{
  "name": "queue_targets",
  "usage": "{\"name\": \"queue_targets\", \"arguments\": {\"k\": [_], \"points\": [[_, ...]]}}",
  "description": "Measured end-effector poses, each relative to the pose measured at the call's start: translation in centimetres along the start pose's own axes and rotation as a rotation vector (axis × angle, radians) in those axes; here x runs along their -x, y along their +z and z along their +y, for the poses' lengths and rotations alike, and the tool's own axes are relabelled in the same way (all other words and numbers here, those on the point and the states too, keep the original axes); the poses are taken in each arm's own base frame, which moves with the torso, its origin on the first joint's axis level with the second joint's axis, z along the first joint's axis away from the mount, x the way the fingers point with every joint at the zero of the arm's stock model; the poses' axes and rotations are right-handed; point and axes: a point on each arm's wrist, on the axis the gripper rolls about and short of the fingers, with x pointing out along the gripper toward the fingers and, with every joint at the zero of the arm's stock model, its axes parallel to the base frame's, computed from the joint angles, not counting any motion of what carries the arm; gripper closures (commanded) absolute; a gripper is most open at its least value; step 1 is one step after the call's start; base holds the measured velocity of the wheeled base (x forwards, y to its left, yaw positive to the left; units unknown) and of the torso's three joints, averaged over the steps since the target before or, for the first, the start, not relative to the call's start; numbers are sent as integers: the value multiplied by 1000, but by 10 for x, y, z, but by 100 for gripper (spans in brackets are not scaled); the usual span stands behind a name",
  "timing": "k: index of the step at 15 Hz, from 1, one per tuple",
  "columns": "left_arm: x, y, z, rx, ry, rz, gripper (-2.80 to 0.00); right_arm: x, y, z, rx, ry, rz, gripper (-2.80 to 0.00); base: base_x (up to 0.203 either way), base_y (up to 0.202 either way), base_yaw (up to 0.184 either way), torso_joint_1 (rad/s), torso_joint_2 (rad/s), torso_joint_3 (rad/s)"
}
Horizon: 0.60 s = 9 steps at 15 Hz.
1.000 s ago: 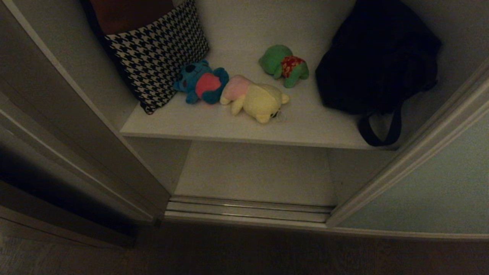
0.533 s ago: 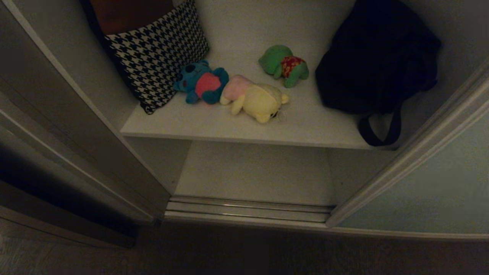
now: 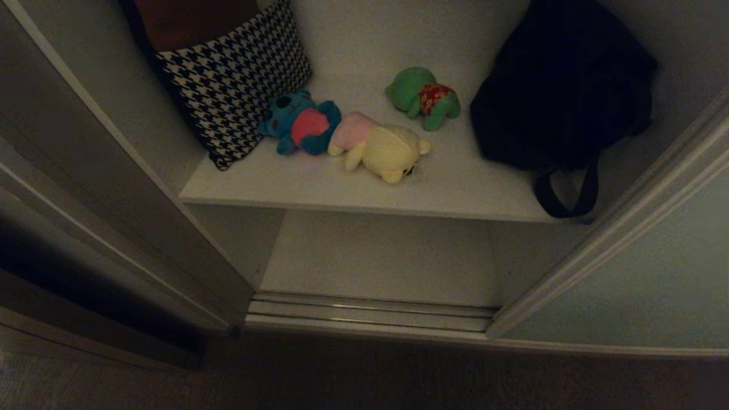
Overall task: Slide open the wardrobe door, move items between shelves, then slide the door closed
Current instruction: Close the door
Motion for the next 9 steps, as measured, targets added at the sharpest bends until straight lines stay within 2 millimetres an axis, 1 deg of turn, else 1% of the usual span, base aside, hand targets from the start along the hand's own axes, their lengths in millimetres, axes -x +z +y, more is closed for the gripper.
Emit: {"name": "queue_targets", "arguments": {"k": [9], "points": [[0, 0, 0, 25, 14, 3, 0, 0, 0, 0, 0, 0, 0, 0, 0, 0, 0, 0, 0, 0]]}}
